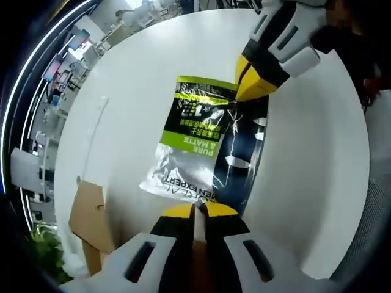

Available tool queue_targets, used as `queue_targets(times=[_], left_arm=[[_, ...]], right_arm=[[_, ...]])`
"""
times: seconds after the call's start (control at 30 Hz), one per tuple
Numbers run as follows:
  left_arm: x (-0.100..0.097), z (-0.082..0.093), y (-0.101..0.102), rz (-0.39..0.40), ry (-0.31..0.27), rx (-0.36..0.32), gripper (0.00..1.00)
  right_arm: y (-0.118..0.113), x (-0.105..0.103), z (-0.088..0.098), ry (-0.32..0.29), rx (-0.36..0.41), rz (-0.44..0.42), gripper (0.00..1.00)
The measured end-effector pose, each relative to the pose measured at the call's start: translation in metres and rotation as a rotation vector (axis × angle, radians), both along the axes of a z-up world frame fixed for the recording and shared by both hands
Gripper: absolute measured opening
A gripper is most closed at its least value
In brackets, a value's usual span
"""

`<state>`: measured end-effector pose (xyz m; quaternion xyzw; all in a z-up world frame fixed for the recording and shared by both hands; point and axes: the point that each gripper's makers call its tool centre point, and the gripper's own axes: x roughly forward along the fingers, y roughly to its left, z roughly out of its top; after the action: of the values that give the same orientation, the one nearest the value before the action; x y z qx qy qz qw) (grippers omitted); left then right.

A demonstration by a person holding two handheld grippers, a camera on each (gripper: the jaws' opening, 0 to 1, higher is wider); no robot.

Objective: Operate the shoe box by opening the lid, removing the specified soft item, and placing it in the target area until the item is outside and the box remains undamaged.

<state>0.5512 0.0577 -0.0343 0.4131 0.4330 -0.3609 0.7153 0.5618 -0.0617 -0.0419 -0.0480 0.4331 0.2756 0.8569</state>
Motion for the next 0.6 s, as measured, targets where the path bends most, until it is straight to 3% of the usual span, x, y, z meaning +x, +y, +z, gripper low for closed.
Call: queue_targets(times=[0.1,0.27,0.4,0.47,0.6], left_arm=[[0.000,0.006,-0.001,0.026,0.005,-0.039,0.02],[-0.002,0.020,-0.002,0.050,-0.010,-0.072,0.09],[0.001,0.036,-0.010,0.079,-0.040,-0.162,0.09],[0.001,0.045,-0.014,0.116,-0.039,-0.226,0.10],[-0.002,0.056,-0.015,0.123,-0.046,-0.255,0.12]], right_arm=[[0.000,0.001,0.000,-0.015,-0.008,0.017,0.00],[0.000,-0.001,-0.004,-0.006,-0.025,0.030,0.00],[-0.002,0.000,-0.005,-0.021,-0.049,0.042,0.03],[-0.006,0.003,-0.006,-0.061,-0.090,0.061,0.06],[-0.007,0.000,-0.006,-0.063,-0.093,0.048,0.09]])
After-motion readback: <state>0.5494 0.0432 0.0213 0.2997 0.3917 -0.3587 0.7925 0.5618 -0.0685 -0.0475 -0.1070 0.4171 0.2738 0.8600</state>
